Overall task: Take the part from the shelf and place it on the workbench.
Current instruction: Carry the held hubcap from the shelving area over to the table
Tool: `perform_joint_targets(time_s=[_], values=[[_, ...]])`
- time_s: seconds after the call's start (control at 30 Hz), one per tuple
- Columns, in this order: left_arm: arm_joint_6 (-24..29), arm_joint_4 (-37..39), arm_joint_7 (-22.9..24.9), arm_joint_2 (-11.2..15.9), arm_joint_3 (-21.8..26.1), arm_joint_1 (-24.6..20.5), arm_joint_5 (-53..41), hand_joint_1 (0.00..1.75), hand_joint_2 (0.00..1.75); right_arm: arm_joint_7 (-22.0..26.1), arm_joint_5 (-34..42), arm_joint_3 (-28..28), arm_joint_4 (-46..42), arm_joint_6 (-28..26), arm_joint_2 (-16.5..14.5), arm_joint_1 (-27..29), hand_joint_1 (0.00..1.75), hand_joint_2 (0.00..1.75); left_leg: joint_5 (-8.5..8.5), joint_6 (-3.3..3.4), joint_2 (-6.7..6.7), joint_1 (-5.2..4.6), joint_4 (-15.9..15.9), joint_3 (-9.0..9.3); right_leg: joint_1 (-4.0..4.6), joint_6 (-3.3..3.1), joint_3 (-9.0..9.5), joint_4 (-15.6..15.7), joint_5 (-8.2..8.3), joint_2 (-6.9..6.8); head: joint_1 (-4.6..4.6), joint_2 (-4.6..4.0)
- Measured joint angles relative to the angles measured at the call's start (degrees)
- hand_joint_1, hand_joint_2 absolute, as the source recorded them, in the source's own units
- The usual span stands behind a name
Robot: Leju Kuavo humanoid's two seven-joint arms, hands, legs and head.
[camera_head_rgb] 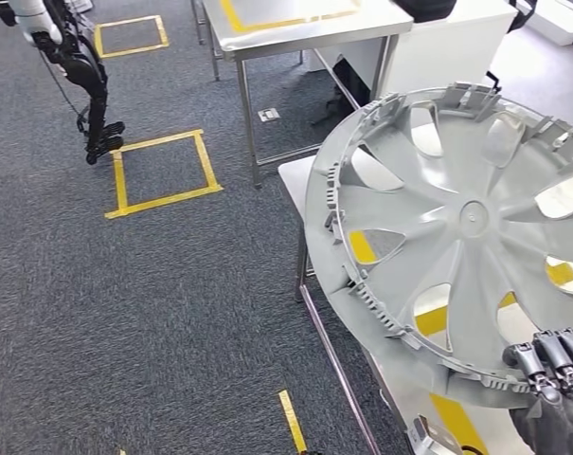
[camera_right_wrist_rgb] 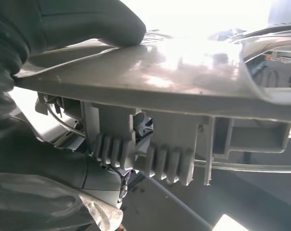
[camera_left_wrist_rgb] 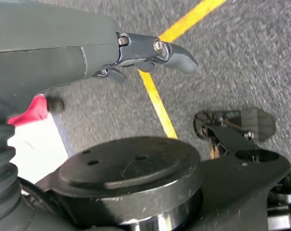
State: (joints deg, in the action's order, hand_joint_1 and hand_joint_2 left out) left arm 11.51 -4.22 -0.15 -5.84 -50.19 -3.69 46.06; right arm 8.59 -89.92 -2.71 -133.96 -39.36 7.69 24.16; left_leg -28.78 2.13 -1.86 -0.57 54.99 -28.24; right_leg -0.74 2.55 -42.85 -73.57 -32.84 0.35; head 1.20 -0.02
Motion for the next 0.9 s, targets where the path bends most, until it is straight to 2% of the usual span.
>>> perform_joint_targets(time_s=[0.03,0.07,0.1,0.13,0.17,0.2,0.27,0.3,0.33,0.37,0.4,0.43,0.47,0.5,0.53,0.57,0.63,0.67,0.7,0.73,0.77,0.8,0.83,0.87,0.9], values=[[-0.1,0.0,0.0,0.1,0.0,0.0,0.0,0.00,1.75,0.1,0.0,0.1,0.1,0.0,0.0,0.0,1.75,1.75,-0.14,-0.12,-0.79,0.02,0.1,0.09,-0.15,0.21,0.55,0.9,1.00,-0.37,0.01,0.00],[-0.2,0.0,0.1,0.1,0.0,0.0,0.0,0.00,1.75,0.1,0.0,0.1,0.3,0.0,0.0,0.0,1.75,1.75,-0.34,-0.30,-1.54,0.07,0.1,0.23,-0.31,0.40,2.32,4.0,2.79,-0.93,0.01,0.00],[-0.2,0.0,0.1,0.2,-0.1,0.0,0.0,0.00,1.75,0.2,0.0,0.2,0.5,0.0,0.0,-0.1,1.75,1.75,-0.59,-0.56,-2.19,0.04,0.3,0.42,-0.40,0.60,4.66,8.2,4.35,-2.18,0.03,0.00],[-0.3,0.0,0.1,0.3,-0.1,0.0,-0.1,0.00,1.75,0.1,0.0,0.3,0.6,0.0,0.0,-0.3,1.75,1.75,-0.93,-0.90,-2.76,-0.11,0.5,0.53,-0.38,0.51,6.84,11.9,5.41,-3.27,0.07,0.00],[-0.3,0.0,0.1,0.5,-0.2,0.0,-0.1,0.00,1.75,0.0,0.0,0.3,0.7,0.0,0.0,-0.5,1.75,1.75,-1.21,-1.19,-3.25,-0.29,0.7,0.62,-0.29,0.12,8.35,14.4,5.86,-3.99,0.08,0.00],[-0.3,0.0,0.1,0.6,-0.3,-0.1,-0.1,0.00,1.75,-0.1,0.0,0.4,0.8,0.0,0.0,-0.6,1.75,1.75,-1.43,-1.45,-3.69,-0.49,0.9,0.73,-0.13,-0.40,8.96,15.4,5.71,-4.30,0.08,0.00],[-0.3,0.0,0.1,0.7,-0.4,-0.2,-0.2,0.00,1.75,-0.4,0.0,0.4,0.9,0.0,0.0,-0.8,1.75,1.75,-1.75,-1.89,-4.51,-0.53,1.0,0.91,0.02,-1.63,8.94,15.3,5.64,-3.01,0.06,0.00],[-0.3,0.0,0.1,0.7,-0.5,-0.3,-0.2,0.00,1.75,-0.4,0.0,0.5,0.9,0.0,0.0,-0.8,1.75,1.75,-2.13,-2.21,-4.06,-0.40,1.3,0.97,0.01,-2.02,8.88,15.3,5.68,-2.44,0.00,0.00],[-0.3,0.0,0.1,0.8,-0.6,-0.3,-0.3,0.00,1.75,-0.5,0.0,0.5,0.9,0.0,0.0,-0.9,1.75,1.75,-3.00,-2.53,-2.94,-0.22,2.3,0.60,-0.03,-2.40,8.85,15.3,5.75,-1.85,-0.06,0.00],[-0.3,0.0,0.1,0.8,-0.7,-0.4,-0.3,0.00,1.75,-0.5,0.0,0.5,0.9,0.0,0.0,-1.0,1.75,1.75,-4.51,-2.80,-1.44,-0.06,4.6,-0.39,-0.08,-2.74,8.86,15.4,5.82,-1.26,-0.16,0.00],[-0.3,0.0,0.0,0.8,-0.8,-0.4,-0.2,0.00,1.75,-0.6,0.0,0.5,0.9,0.0,0.0,-1.1,1.75,1.75,-6.34,-2.93,0.10,0.02,8.1,-1.93,-0.03,-3.00,8.83,15.4,5.86,-0.68,-0.26,0.00],[-0.4,0.0,-0.1,0.8,-0.8,-0.5,-0.2,0.00,1.75,-0.6,0.0,0.6,1.0,0.0,0.0,-1.2,1.75,1.75,-8.22,-2.91,0.98,0.01,12.2,-3.81,0.07,-3.19,8.81,15.4,5.88,-0.07,-0.30,0.00],[-0.5,0.0,-0.3,0.8,-0.9,-0.6,-0.1,0.00,1.75,-0.7,0.0,0.7,1.0,0.0,0.0,-1.2,1.75,1.75,-9.52,-2.80,1.35,-0.08,15.9,-5.45,0.18,-3.29,8.83,15.4,5.90,0.63,-0.30,0.00],[-0.5,0.0,-0.4,0.9,-0.9,-0.7,-0.1,0.00,1.75,-0.8,0.0,0.8,1.0,0.0,0.0,-1.2,1.75,1.75,-9.77,-2.57,1.54,-0.23,17.9,-6.30,0.30,-3.36,8.87,15.4,5.91,1.34,-0.31,0.00],[-0.5,0.0,-0.4,0.9,-1.0,-0.8,-0.1,0.00,1.75,-0.8,0.0,0.8,1.0,0.0,0.0,-1.3,1.75,1.75,-8.81,-2.21,1.72,-0.39,17.8,-6.18,0.42,-3.41,8.93,15.4,5.95,2.14,-0.31,0.00],[-0.5,0.0,-0.5,0.9,-1.2,-0.8,-0.2,0.00,1.75,-0.8,0.0,0.9,1.0,0.0,0.0,-1.3,1.75,1.75,-6.84,-1.75,2.11,-0.57,15.4,-5.12,0.51,-3.44,8.97,15.4,6.01,2.98,-0.31,0.00],[-0.3,0.0,-0.5,0.9,-1.5,-0.6,-0.4,0.00,1.75,-0.9,0.0,1.0,1.0,0.0,0.0,-1.3,1.75,1.75,-2.60,-0.77,4.31,-0.80,7.7,-2.03,0.63,-3.41,8.87,15.3,6.26,4.56,-0.28,0.00],[-0.1,0.0,-0.5,0.9,-1.6,-0.5,-0.6,0.00,1.75,-0.9,0.0,1.0,1.1,0.0,0.0,-1.4,1.75,1.75,-1.54,-0.44,5.41,-0.84,4.6,-0.86,0.64,-3.25,8.65,15.3,6.43,5.28,-0.30,0.00],[-0.1,0.0,-0.5,0.9,-1.7,-0.4,-0.7,0.00,1.75,-0.9,0.0,1.0,1.1,0.0,0.0,-1.5,1.75,1.75,-1.27,-0.23,6.14,-0.87,2.9,-0.26,0.59,-3.00,8.32,15.3,6.65,5.94,-0.32,0.00],[0.0,0.0,-0.6,0.9,-1.8,-0.4,-0.8,0.00,1.75,-0.9,0.0,1.1,1.2,0.0,0.0,-1.5,1.75,1.75,-1.49,-0.10,6.19,-0.88,2.3,-0.11,0.53,-2.66,8.00,15.3,6.89,6.58,-0.33,0.00],[0.0,0.0,-0.6,0.8,-2.0,-0.5,-1.0,0.00,1.75,-1.0,0.0,1.1,1.2,0.0,0.0,-1.6,1.75,1.75,-1.39,0.03,5.67,-0.85,1.7,0.00,0.48,-2.25,7.67,15.4,7.15,7.20,-0.35,0.00],[0.0,0.0,-0.7,0.7,-2.2,-0.6,-1.1,0.00,1.75,-1.0,0.0,1.1,1.3,0.0,0.0,-1.5,1.75,1.75,-1.13,0.16,5.00,-0.75,1.3,0.07,0.49,-2.01,7.28,15.3,7.18,6.99,-0.34,0.00],[0.0,-0.1,-0.7,0.6,-2.4,-0.6,-1.2,0.00,1.75,-1.0,0.0,1.1,1.4,0.0,0.0,-1.6,1.75,1.75,-0.80,0.33,4.31,-0.60,0.9,0.15,0.59,-1.82,6.70,14.6,6.64,5.95,-0.22,0.00],[0.1,-0.1,-0.8,0.6,-2.6,-0.5,-1.2,0.00,1.75,-1.0,0.0,1.2,1.5,0.0,0.1,-1.7,1.75,1.75,-0.49,0.46,3.52,-0.43,0.4,0.21,0.71,-1.63,5.67,12.8,5.46,4.40,-0.05,0.00],[0.1,-0.1,-0.8,0.5,-2.8,-0.4,-1.3,0.00,1.75,-1.0,0.0,1.3,1.6,0.0,0.1,-1.9,1.75,1.75,-0.34,0.54,2.65,-0.34,0.2,0.21,0.70,-1.48,4.15,9.7,3.65,2.51,0.08,0.00]])
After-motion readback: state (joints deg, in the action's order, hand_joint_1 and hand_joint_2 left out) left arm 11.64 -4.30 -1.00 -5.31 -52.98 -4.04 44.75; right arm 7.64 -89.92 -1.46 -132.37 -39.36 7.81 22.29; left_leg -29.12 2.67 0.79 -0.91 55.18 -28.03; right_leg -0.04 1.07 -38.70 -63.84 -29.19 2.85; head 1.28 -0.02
